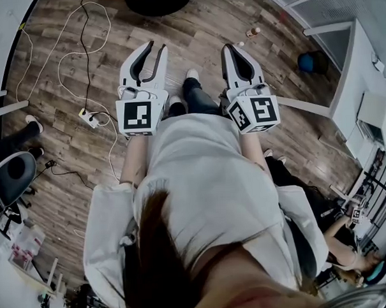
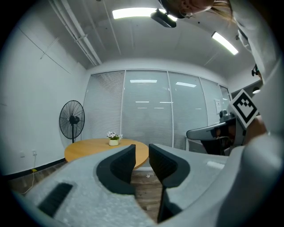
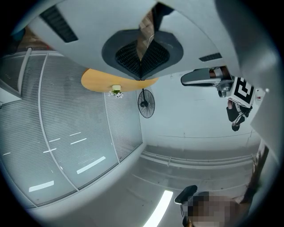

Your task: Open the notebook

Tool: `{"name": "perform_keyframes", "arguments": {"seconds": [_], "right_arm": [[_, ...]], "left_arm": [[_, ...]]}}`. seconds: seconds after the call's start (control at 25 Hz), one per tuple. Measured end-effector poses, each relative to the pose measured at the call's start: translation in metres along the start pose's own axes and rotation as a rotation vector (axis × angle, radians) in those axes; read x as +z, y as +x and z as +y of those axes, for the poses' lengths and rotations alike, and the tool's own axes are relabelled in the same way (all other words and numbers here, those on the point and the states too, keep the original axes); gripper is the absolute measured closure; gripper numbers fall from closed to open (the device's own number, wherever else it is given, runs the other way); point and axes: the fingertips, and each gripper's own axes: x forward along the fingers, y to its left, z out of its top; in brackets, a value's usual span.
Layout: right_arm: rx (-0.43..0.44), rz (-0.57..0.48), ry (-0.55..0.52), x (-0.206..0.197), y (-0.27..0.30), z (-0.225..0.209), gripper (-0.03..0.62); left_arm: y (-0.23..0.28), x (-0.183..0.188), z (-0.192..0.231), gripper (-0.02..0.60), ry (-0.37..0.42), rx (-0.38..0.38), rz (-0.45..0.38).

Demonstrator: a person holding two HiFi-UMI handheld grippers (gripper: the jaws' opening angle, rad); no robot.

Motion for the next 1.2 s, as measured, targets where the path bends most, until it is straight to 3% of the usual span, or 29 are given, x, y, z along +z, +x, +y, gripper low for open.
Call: {"name": "perform_keyframes", "arguments": {"seconds": [0.52,0.84,1.2], "right_arm": [[0.033,0.001,0.006,0.009,0.071,-0.044,0.592],[0.073,-0.001,-0.002,0.029,0.125,-0.097,0.592],[0.13,0.008,-0.02,0.036,0.169,-0.135,0.592]], "left_arm": [[0.066,0.014,0.027,0.479,0.017,0.029,-0.026],[0.134,0.026,0.044,0.479,0.024,0.09,-0.031],[0.177,0.025,0.068,0.482,0.018,0.191,-0.028]]}}
